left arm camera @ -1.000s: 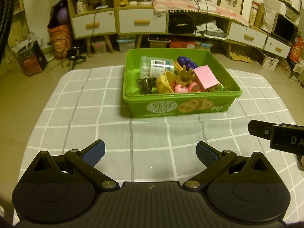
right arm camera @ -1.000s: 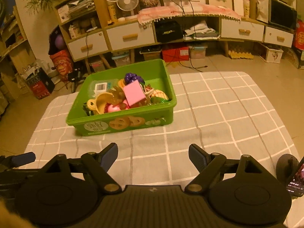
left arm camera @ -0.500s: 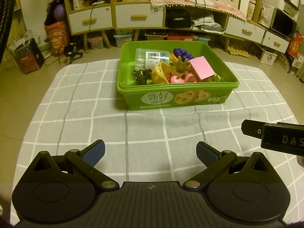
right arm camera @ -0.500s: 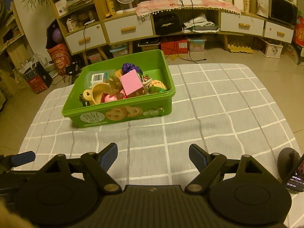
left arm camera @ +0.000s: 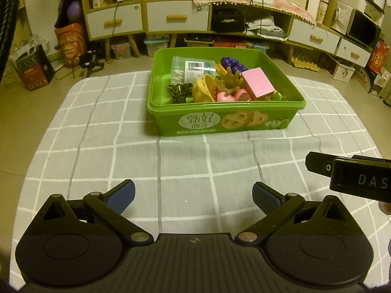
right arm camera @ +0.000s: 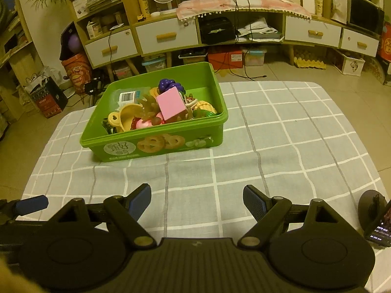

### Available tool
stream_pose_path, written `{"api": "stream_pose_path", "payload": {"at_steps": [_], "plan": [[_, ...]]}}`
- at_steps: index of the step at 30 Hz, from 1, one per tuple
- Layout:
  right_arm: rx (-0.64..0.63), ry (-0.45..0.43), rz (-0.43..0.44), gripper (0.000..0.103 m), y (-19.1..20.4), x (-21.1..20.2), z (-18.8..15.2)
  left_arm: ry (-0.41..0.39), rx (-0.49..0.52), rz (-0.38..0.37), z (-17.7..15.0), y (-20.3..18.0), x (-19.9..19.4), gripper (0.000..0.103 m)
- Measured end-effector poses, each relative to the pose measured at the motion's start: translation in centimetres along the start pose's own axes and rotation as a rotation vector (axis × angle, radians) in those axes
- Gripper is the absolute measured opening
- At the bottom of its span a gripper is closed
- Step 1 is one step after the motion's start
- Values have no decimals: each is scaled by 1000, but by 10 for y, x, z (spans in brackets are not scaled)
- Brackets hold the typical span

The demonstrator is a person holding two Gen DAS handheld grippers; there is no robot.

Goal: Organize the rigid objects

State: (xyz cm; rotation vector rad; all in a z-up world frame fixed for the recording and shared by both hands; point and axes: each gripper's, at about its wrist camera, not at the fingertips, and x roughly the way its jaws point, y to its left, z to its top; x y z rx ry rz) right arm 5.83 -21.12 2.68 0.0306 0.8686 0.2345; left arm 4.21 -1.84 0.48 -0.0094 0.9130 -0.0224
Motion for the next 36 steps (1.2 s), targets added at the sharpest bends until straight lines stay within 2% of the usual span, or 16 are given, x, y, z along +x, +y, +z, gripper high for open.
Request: {"api": "stream_pose_path", "payload": {"at_steps": [36], "plan": [[-6, 9, -1, 71, 3, 2, -2, 5, 0, -4, -2, -1, 0, 101]]}}
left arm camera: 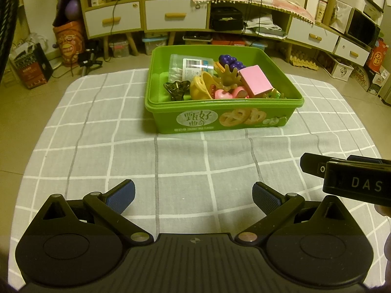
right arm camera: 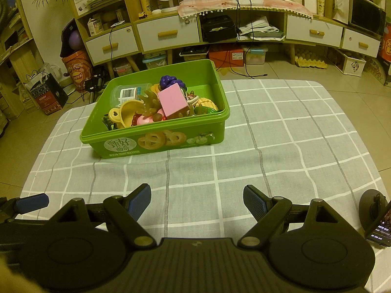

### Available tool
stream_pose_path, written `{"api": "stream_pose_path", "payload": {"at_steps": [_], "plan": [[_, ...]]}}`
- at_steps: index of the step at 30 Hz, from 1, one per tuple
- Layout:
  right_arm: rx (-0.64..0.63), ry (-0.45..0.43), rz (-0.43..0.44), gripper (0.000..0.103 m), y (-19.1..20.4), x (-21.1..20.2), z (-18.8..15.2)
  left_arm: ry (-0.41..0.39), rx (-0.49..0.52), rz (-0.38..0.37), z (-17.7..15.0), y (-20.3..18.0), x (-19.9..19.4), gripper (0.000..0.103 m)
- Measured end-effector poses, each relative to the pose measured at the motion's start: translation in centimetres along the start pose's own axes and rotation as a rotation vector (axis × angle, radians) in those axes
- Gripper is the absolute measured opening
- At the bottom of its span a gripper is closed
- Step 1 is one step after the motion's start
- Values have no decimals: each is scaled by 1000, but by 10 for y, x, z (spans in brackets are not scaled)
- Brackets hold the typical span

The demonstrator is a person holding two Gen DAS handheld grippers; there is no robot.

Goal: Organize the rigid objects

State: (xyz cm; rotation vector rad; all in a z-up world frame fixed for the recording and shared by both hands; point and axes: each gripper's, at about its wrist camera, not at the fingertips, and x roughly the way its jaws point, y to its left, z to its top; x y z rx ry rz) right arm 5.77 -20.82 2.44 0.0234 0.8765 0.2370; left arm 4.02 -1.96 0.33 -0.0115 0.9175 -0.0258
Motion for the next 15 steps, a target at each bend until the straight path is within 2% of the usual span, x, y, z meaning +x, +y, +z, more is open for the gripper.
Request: {"api": "stream_pose_path", "payload": {"at_steps": [15], "plan": [[-17, -4, -5, 72, 4, 4, -3, 8, -10, 11, -6, 0, 5, 101]]}}
